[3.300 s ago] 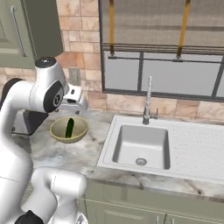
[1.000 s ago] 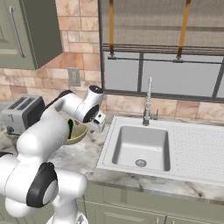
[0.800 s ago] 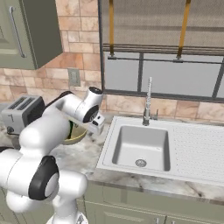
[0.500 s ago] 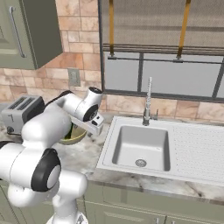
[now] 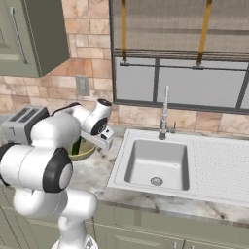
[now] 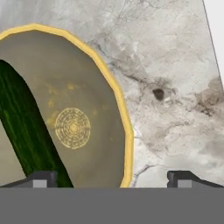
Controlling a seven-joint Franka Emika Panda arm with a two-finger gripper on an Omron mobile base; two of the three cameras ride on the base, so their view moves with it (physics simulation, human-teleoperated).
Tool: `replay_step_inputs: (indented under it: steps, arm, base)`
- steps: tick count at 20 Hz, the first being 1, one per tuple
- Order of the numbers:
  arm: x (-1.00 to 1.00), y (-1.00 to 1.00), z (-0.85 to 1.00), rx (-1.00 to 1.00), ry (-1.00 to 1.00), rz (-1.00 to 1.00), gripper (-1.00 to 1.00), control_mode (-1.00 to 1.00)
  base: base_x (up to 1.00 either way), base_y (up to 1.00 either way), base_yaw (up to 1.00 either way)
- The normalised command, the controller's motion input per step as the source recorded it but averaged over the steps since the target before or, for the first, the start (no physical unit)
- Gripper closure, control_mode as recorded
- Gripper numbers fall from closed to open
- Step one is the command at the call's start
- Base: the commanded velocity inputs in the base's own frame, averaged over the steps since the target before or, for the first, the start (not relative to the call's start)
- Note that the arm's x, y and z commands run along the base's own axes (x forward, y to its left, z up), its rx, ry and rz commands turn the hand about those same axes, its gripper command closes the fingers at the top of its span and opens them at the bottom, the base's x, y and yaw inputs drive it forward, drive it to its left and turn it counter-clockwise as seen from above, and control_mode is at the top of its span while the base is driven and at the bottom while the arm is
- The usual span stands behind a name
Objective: Move the glass cup from next to the sink to the open cabinet. Then, move the bowl with the cucumber to the fridge to clear the area for faucet cleaning.
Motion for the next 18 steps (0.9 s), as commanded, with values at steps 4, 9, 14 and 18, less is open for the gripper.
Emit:
replay_step_inputs:
  steps: [4, 9, 14, 18]
  arm:
    - [0.23, 0.07, -0.25, 0.00, 0.00, 0.00, -1.00, -1.00]
    - [0.10, 0.02, -0.30, 0.00, 0.00, 0.00, -1.00, -1.00]
    - [0.04, 0.00, -0.30, 0.00, 0.00, 0.00, -1.00, -1.00]
    - [0.10, 0.01, -0.17, 0.00, 0.00, 0.00, 1.00, -1.00]
  base:
    - [0.00, 0.00, 0.00]
    - [0.00, 0.00, 0.00]
    - [0.00, 0.00, 0.00]
    - [0.00, 0.00, 0.00]
